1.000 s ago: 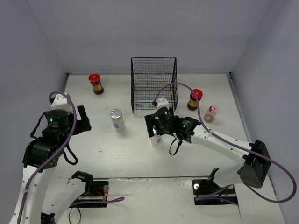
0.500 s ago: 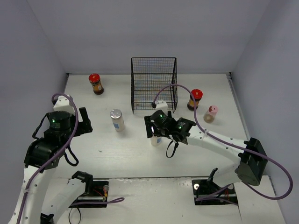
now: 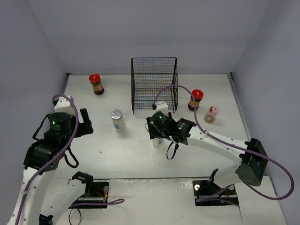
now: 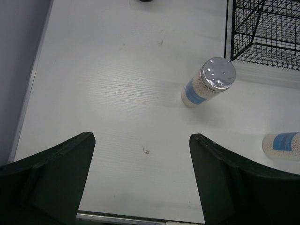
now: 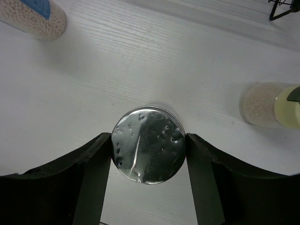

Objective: Organize the condiment bottles

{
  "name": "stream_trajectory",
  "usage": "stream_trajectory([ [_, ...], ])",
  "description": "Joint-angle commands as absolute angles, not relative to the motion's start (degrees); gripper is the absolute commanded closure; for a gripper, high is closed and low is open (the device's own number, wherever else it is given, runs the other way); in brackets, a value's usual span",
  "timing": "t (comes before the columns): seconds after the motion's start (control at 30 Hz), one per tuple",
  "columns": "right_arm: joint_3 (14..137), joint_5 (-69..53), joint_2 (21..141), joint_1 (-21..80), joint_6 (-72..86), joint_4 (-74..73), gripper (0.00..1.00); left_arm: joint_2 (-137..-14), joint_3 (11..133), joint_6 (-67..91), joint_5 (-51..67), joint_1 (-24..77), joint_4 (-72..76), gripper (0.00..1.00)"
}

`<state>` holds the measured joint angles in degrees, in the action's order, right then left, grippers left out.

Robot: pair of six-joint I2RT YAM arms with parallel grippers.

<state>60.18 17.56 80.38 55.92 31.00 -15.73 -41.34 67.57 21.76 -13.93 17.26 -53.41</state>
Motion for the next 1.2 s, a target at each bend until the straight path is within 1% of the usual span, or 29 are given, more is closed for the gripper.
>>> stream_trajectory([
  [0.0, 67.8, 21.0, 78.5, 56.2, 27.0, -17.3, 1.00, -41.6, 68.4, 22.2, -15.0, 17.7, -50.7, 0.17],
  [0.07, 72.0, 21.1, 78.5, 56.2, 22.6, -17.9, 1.00, -41.5, 68.5, 22.2, -15.1, 17.8, -50.8, 0.17],
  [0.1, 76.8, 21.1, 78.9, 56.2, 20.9, -18.1, 1.00, -41.4, 68.5, 22.1, -15.3, 18.0, -50.9, 0.17],
  [0.17, 82.1, 21.0, 79.8, 55.9, 15.9, -18.9, 1.00, -41.2, 68.4, 22.1, -15.5, 18.3, -51.1, 0.17],
  [0.2, 87.5, 21.0, 81.1, 55.7, 14.3, -19.2, 1.00, -41.0, 68.3, 22.1, -15.6, 18.4, -51.2, 0.17],
  [0.27, 92.9, 20.7, 82.7, 55.2, 9.5, -19.4, 1.00, -41.0, 68.0, 22.1, -15.7, 18.5, -51.6, 0.17],
  [0.33, 100.2, 20.2, 85.3, 53.9, 6.6, -19.0, 1.00, -41.0, 68.1, 22.1, -16.0, 18.8, -52.2, 0.17],
  [0.5, 112.0, 14.4, 92.5, 47.7, -1.8, -16.2, 1.00, -40.5, 68.7, 22.9, -15.2, 19.6, -53.9, 0.17],
  [0.63, 116.5, 12.4, 96.7, 41.2, -6.4, -7.4, 1.00, -39.3, 67.8, 24.2, -14.9, 21.6, -54.9, 0.17],
  [0.8, 120.5, 10.1, 101.6, 36.8, -10.3, 2.5, 1.00, -36.3, 65.1, 25.8, -13.5, 25.3, -55.4, 0.17],
  [0.97, 127.8, 6.8, 107.9, 32.4, -11.2, 2.4, 1.00, -35.7, 64.5, 25.8, -15.1, 26.5, -57.0, 0.17],
  [1.17, 128.9, 0.5, 112.2, 26.4, -8.4, 5.0, 1.00, -35.0, 63.4, 27.0, -18.5, 26.4, -57.2, 0.17],
])
